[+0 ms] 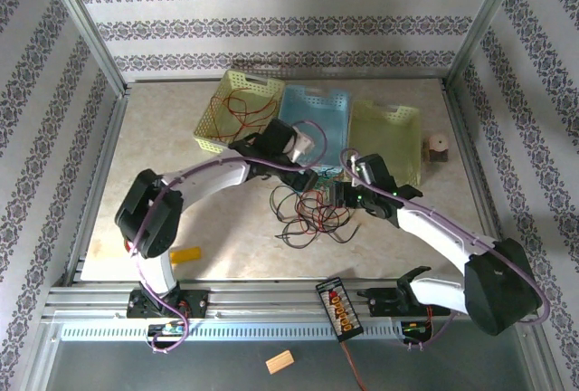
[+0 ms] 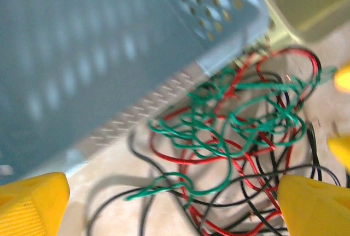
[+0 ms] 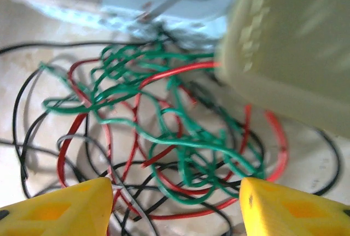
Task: Untangle the cables
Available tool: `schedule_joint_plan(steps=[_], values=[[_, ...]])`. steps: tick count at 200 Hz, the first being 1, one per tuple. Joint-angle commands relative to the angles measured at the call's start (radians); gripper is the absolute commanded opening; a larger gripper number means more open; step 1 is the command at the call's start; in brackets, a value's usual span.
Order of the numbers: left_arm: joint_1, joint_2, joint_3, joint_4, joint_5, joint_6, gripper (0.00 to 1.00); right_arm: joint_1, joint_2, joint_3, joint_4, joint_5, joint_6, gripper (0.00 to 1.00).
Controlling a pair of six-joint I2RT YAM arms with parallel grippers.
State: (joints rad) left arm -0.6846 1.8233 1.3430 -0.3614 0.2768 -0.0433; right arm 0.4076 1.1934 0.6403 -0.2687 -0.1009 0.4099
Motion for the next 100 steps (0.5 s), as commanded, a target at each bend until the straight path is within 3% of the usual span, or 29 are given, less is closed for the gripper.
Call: schedule_joint_plan(steps=[1, 38, 100], values=[[-0.047, 0.032, 0.074, -0.046, -0.022, 0.069, 0.97, -0.090, -0.017, -0.020, 0.014, -0.013, 0.059, 0.61], [-0.079, 0.077, 0.105, -0.053, -0.017, 0.086, 0.94, -0.131, 0.016, -0.022, 0.033, -0.072, 0.070, 0.50], [-0.105, 0.095, 0.078, -0.041, 0.015, 0.068, 0.93, -0.159, 0.046, -0.039, 0.036, -0.075, 0.079, 0.44]])
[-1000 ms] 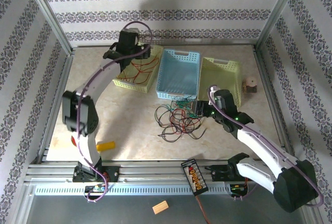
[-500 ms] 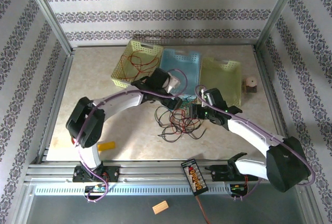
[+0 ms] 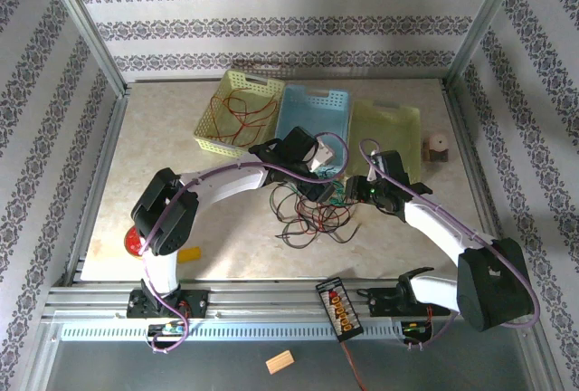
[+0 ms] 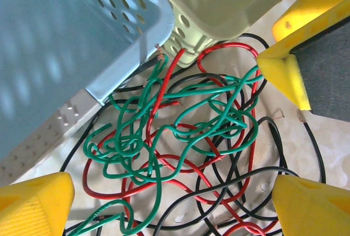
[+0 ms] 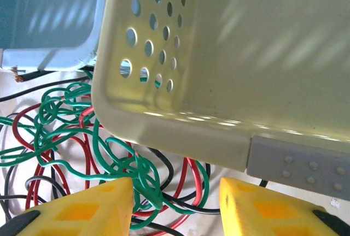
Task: Untangle the cables
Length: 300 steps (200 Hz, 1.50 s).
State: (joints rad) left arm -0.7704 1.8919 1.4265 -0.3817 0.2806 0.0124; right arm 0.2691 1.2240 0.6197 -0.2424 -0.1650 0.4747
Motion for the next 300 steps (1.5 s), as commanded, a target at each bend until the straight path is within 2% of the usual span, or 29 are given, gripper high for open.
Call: schedule_joint_plan(steps=[1, 92, 120, 144, 179, 233, 300], values=[[-0.019, 0.026, -0.006, -0.021, 0.010, 0.012, 0.93, -0.020, 0.016, -0.018, 0.010, -0.011, 0.015, 0.44], [-0.027, 0.076, -0.018, -0.030, -0.004, 0.016, 0.90, -0.044, 0.031, -0.041, 0.019, -0.021, 0.026, 0.39], [-0.027, 0.085, -0.038, -0.016, -0.004, 0.016, 0.88, -0.045, -0.024, -0.055, 0.032, -0.057, 0.017, 0.42], [-0.027, 0.095, -0.050, -0.010, -0.003, 0.015, 0.88, -0.047, -0.105, -0.090, 0.022, -0.028, 0.033, 0.44], [-0.027, 0.101, -0.067, 0.011, 0.001, -0.002, 0.88, -0.095, -0.167, -0.139, -0.011, -0.027, 0.077, 0.45], [-0.029, 0.102, -0.059, 0.002, 0.003, 0.003, 0.87, -0.110, -0.070, -0.130, -0.001, -0.087, 0.064, 0.43], [-0.029, 0.107, -0.054, -0.011, 0.001, 0.010, 0.84, -0.094, 0.035, -0.076, 0.023, -0.104, 0.035, 0.40]])
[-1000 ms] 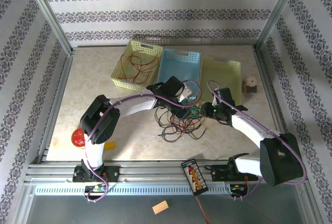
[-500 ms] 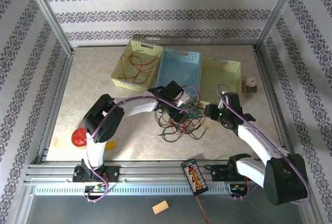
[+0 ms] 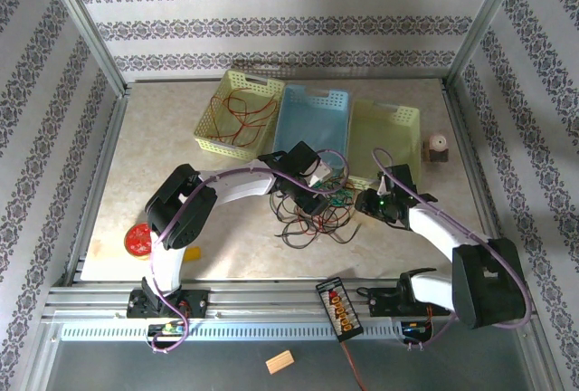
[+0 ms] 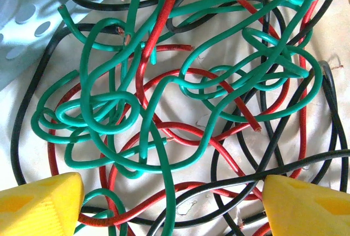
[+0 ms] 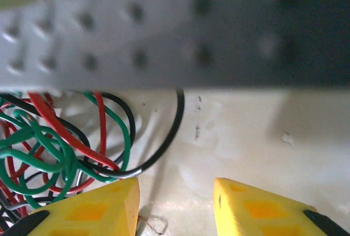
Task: Untangle the cables
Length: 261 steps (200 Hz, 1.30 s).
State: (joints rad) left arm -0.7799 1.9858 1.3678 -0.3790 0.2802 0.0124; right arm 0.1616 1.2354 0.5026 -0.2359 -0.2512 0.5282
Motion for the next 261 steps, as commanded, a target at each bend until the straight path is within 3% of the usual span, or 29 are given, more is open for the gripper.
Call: schedule_joint_plan(steps=[1, 63, 149, 261], values=[[-0.019, 0.013, 0.005, -0.014, 0.001, 0.010, 0.84, 0.014, 0.024, 0.041, 0.017, -0.017, -0.019, 0.40], [-0.021, 0.014, -0.008, -0.014, 0.002, 0.005, 0.81, 0.062, 0.035, 0.081, 0.022, 0.028, -0.048, 0.39], [-0.021, 0.011, -0.015, -0.014, 0.002, 0.001, 0.79, 0.086, -0.078, 0.062, 0.006, 0.182, -0.029, 0.32], [-0.021, 0.013, -0.015, -0.022, 0.009, 0.004, 0.78, 0.087, 0.053, 0.115, 0.081, 0.037, -0.061, 0.29]])
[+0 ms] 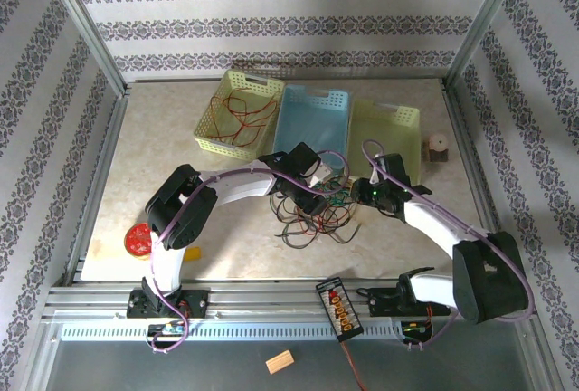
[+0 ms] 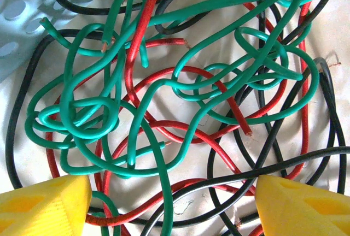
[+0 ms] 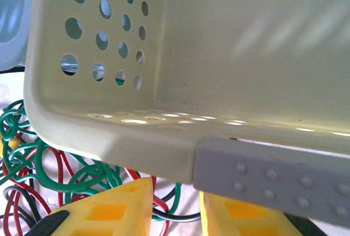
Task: Untangle the cables
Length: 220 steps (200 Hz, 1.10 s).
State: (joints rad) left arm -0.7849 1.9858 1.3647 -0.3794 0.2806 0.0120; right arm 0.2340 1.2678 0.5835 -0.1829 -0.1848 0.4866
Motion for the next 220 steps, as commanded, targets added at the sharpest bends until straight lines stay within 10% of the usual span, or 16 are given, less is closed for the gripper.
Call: schedule_joint_plan(steps=[1, 220], values=[[-0.017, 0.013, -0.012, -0.022, 0.008, 0.005, 0.78, 0.014, 0.022, 0.035, 0.029, -0.030, -0.019, 0.29], [-0.016, 0.011, -0.020, -0.045, 0.022, 0.016, 0.78, 0.042, 0.061, 0.053, 0.057, -0.084, -0.055, 0.33]])
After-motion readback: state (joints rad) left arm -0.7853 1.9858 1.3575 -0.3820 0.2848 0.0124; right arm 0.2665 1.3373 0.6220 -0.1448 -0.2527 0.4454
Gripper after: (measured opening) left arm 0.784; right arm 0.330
